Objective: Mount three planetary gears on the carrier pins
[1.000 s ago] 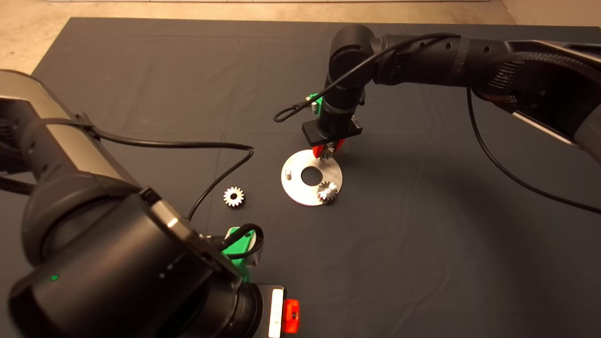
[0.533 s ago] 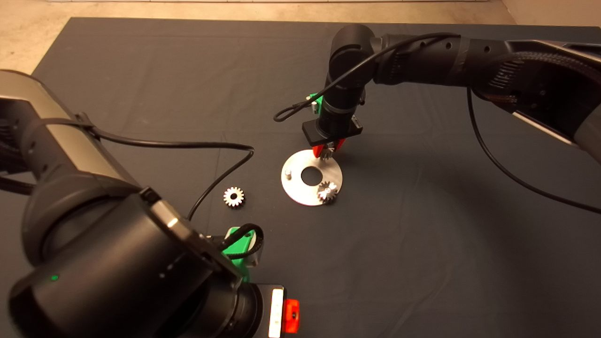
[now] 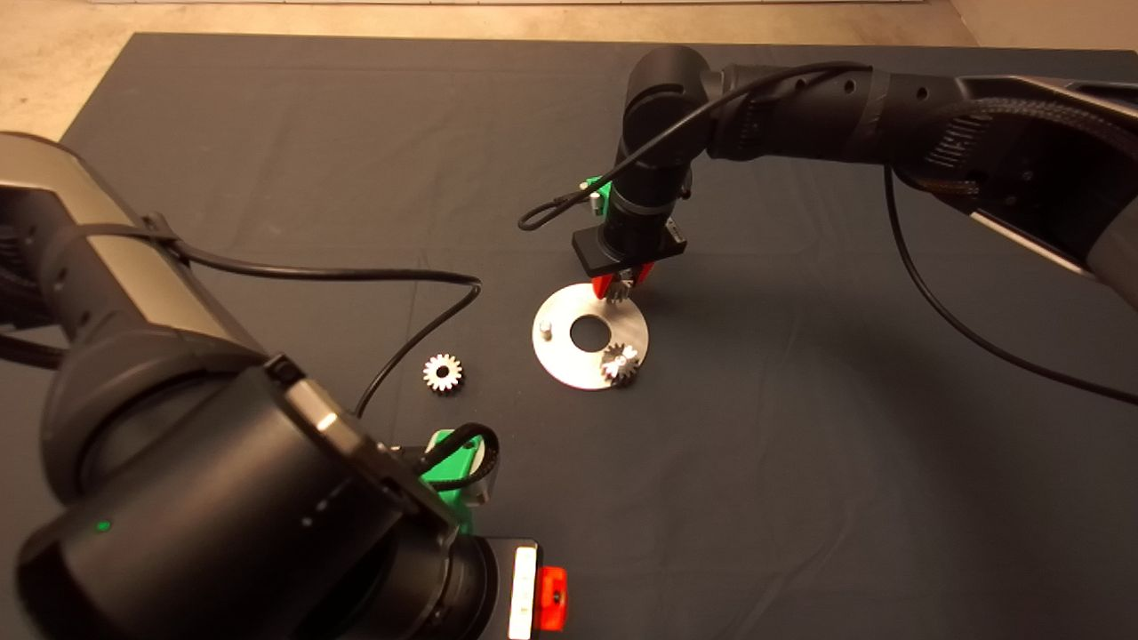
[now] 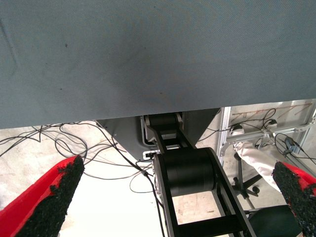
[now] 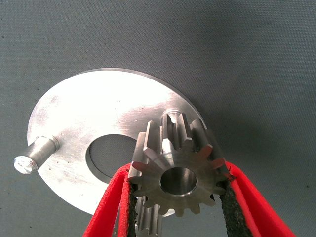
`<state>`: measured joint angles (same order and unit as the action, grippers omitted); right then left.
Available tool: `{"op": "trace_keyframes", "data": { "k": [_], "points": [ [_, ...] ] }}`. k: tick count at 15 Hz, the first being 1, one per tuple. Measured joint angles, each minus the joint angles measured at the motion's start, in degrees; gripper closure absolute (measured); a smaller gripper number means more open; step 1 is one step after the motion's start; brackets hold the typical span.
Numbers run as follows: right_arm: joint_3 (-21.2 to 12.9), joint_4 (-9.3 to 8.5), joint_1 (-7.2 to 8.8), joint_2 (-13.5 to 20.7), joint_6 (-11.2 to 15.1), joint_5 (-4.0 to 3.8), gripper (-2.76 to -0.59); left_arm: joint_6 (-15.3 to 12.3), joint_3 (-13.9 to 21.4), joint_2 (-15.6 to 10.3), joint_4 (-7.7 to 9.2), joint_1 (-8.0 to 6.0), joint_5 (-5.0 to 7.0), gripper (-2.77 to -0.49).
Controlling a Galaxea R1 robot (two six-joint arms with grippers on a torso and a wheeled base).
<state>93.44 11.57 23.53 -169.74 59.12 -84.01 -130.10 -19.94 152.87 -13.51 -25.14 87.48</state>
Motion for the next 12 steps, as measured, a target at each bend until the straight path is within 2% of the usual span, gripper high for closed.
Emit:
{"op": "trace_keyframes", "data": {
  "k": [12],
  "points": [
    [0.15,0.05,0.0,0.01,-0.17,0.01,-0.93,-0.02,0.0,0.0,0.0,0.02,0.0,-2.77]
  ]
}}
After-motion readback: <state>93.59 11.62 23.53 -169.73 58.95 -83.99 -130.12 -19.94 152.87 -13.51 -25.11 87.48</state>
